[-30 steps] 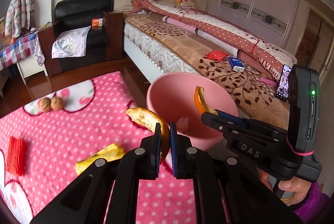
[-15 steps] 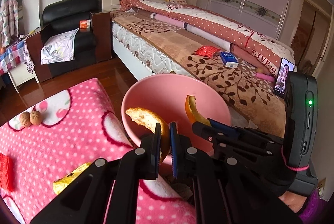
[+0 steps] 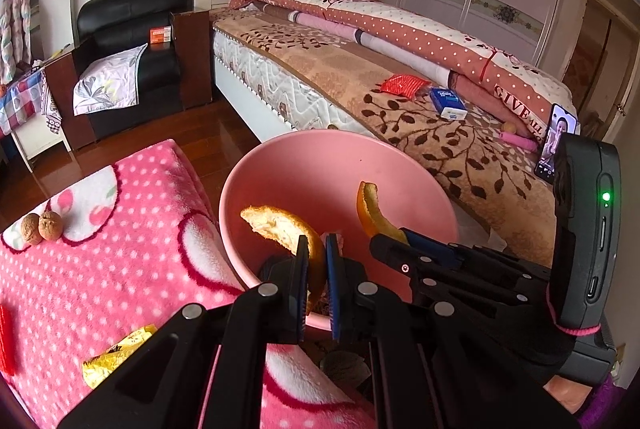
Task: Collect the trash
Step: 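Lower both held orange peels into the bucket, then open both tools to drop the orange peels into the bucket, then move both open tools back over the table toward the yellow bag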
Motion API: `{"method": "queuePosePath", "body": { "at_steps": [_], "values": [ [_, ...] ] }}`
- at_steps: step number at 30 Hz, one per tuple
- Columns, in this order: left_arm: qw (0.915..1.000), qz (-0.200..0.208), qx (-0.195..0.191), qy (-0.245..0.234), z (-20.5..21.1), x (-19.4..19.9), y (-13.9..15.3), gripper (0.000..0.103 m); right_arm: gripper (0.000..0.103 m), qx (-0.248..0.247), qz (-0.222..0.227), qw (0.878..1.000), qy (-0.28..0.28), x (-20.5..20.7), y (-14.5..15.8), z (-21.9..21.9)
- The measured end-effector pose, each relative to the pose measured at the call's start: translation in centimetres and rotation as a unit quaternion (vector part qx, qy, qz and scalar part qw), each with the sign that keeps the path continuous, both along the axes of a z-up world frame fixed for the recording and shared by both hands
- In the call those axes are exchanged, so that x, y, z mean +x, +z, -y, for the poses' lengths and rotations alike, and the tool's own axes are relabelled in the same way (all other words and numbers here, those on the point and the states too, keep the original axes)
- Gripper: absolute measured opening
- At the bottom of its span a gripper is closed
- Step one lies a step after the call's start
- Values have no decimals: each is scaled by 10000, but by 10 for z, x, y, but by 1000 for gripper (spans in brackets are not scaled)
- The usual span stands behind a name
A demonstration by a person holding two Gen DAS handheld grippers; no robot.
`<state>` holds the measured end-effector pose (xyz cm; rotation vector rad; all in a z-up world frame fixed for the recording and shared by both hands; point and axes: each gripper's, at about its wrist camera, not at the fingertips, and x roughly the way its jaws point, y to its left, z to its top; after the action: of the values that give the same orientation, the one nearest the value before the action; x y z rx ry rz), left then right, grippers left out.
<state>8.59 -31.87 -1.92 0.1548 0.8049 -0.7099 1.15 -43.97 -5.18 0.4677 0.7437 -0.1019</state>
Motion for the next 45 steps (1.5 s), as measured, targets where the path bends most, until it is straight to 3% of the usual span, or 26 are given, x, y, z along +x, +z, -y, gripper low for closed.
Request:
{"method": "queuePosePath", "body": {
  "at_steps": [12,17,23,28,45],
  "values": [
    [10000,-45,-44,38,2,8,-3,9,23,40,-37,9999,-94,3,-3,2],
    [9999,-29,-68,101,-2,11,-2,23,24,137,-83,9998,-117,6,-4,3],
    [9998,-3,-112,143,-7,10,1,34,29,131,-94,9998,-114,7,-4,3],
    [9998,26,-159,154,-11,9,5,38,33,104,-72,9998,-131,7,-2,1],
    [9984,178,-376,375,-48,-10,24,43,34,-32,208,9997,-118,-12,24,-15]
  ]
}}
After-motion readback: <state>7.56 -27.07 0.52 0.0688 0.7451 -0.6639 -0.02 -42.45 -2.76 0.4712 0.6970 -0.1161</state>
